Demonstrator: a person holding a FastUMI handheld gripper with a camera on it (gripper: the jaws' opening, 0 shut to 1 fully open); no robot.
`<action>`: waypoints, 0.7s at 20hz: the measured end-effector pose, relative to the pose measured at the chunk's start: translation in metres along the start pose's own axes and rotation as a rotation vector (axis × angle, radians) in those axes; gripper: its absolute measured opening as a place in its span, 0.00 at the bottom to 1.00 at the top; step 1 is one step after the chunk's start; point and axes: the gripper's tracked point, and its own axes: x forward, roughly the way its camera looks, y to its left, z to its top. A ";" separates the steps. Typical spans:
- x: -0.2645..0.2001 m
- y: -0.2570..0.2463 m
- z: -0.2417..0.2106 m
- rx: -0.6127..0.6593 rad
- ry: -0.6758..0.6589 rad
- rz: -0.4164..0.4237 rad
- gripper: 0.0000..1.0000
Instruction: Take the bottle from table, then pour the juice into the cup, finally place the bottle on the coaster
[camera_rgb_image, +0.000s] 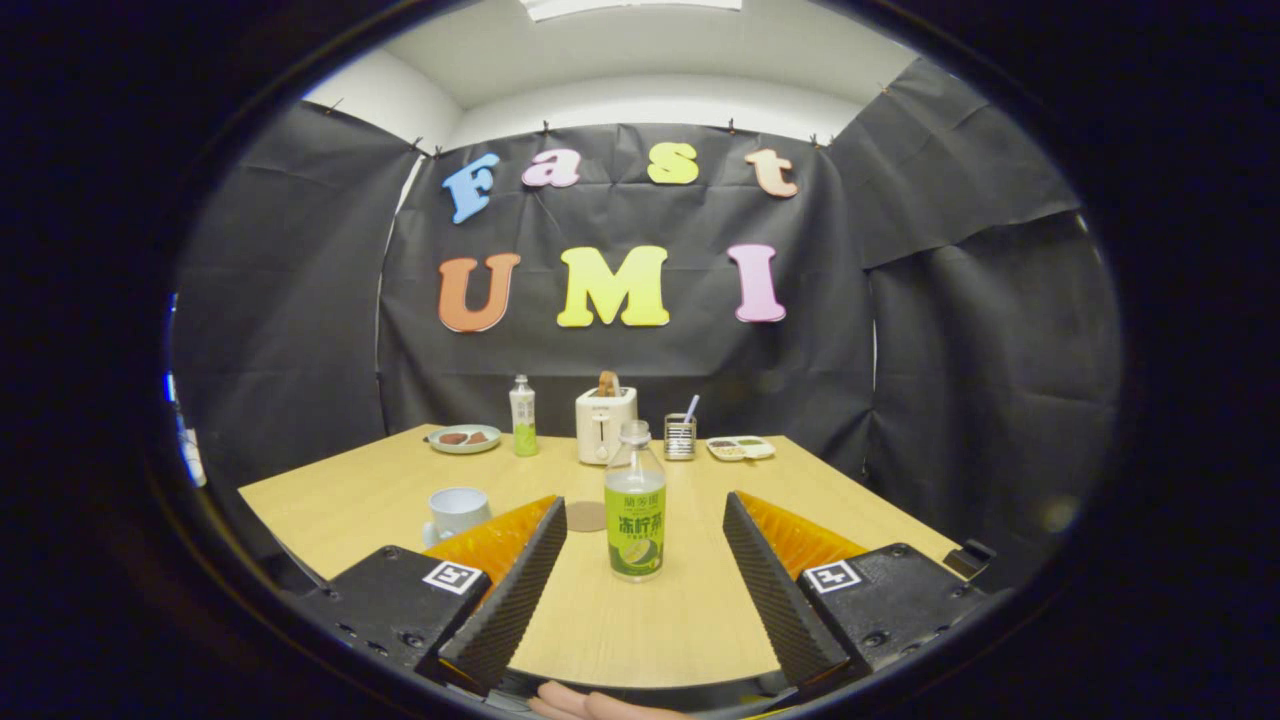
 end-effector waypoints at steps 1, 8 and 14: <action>0.010 -0.001 -0.003 0.001 0.002 0.001 1.00; 0.081 0.004 -0.024 0.022 0.030 0.037 1.00; 0.131 0.007 -0.038 0.000 0.045 0.054 1.00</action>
